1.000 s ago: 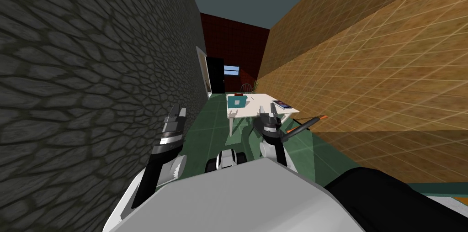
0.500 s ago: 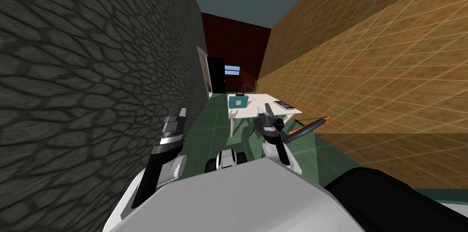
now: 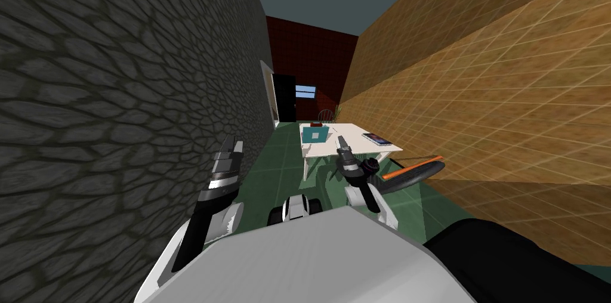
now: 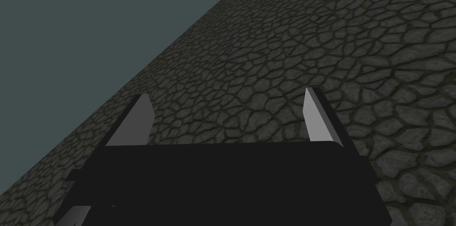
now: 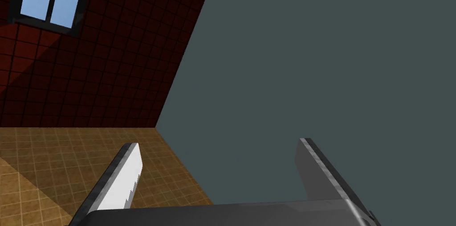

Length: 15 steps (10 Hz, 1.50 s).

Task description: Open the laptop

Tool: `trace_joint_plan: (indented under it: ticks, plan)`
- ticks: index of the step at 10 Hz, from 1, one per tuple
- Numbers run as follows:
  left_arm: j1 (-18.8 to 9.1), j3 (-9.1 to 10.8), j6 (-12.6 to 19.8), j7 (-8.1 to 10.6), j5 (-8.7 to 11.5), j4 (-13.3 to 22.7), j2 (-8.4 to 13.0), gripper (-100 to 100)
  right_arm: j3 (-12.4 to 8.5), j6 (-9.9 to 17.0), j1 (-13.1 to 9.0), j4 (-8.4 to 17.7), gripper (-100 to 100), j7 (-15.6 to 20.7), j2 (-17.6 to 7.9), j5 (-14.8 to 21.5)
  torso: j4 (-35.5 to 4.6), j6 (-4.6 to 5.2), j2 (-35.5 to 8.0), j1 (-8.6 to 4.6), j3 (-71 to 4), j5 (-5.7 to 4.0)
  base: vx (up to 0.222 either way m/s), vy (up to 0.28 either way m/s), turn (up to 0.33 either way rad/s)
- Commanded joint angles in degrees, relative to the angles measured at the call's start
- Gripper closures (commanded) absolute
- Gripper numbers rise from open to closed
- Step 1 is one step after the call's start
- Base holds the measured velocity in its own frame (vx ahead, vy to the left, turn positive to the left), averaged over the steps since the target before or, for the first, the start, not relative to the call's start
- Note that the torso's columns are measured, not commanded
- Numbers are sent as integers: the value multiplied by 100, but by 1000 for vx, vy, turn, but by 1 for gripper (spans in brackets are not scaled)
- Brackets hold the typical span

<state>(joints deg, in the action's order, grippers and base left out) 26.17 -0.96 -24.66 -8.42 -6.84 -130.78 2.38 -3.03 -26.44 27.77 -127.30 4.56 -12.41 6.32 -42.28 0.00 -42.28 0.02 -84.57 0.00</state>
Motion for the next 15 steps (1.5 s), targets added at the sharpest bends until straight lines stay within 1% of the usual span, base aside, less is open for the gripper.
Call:
trace_joint_plan:
  ticks: [1,2,3,5,6,7,8,9,10,11,12,13,14,15]
  plan:
    - [0,0,0,0,0,0,0,0,-7,212,-32,37,-100,381,-68,200,-2,1,-7,-6,4,-1,56,42,29]
    - [0,0,0,0,0,0,0,0,-12,346,-42,40,-100,543,-96,329,-2,0,-5,-7,4,-2,78,51,46]
    - [0,0,0,0,0,0,0,0,-12,346,-42,40,-100,592,-96,329,1,0,3,-2,-1,0,54,37,20]
    - [0,0,0,0,0,0,0,0,-23,628,-61,46,-100,972,-136,600,-1,0,-3,-1,2,0,63,53,44]
    - [0,0,0,0,0,0,0,0,-23,628,-61,46,-100,1035,-136,600,1,0,4,4,-2,1,64,54,20]
    - [0,0,0,0,0,0,0,0,-28,776,-71,51,-100,1256,-150,741,1,1,1,0,-1,1,67,58,29]
    - [0,0,0,0,0,0,0,0,-34,927,-82,58,-100,1397,-164,885,0,0,1,-1,0,0,81,73,53]
    - [0,0,0,0,0,0,0,0,-34,927,-82,58,-100,1502,-164,885,1,-1,4,3,-2,1,63,51,24]
    - [0,0,0,0,0,0,0,0,-39,1081,-94,68,-100,1700,-181,1031,0,1,-3,-7,1,-1,69,47,35]
    - [0,0,0,0,0,0,0,0,-39,1081,-94,68,-100,1742,-181,1031,-1,0,-1,-7,1,-2,57,39,21]
    - [0,0,0,0,0,0,0,0,-45,1239,-107,83,-100,1978,-201,1180,-1,1,-5,-8,3,-2,61,44,37]
    - [0,0,0,0,0,0,0,0,-50,1399,-122,102,-100,2120,-226,1330,-1,0,-2,-3,1,-1,96,57,54]
    - [0,0,0,0,0,0,0,0,-50,1399,-122,102,-100,2232,-226,1330,2,-1,10,2,-5,1,75,51,21]
    - [0,0,0,0,0,0,0,0,-56,1563,-137,127,-100,2422,-256,1481,1,1,2,0,-2,1,55,56,43]
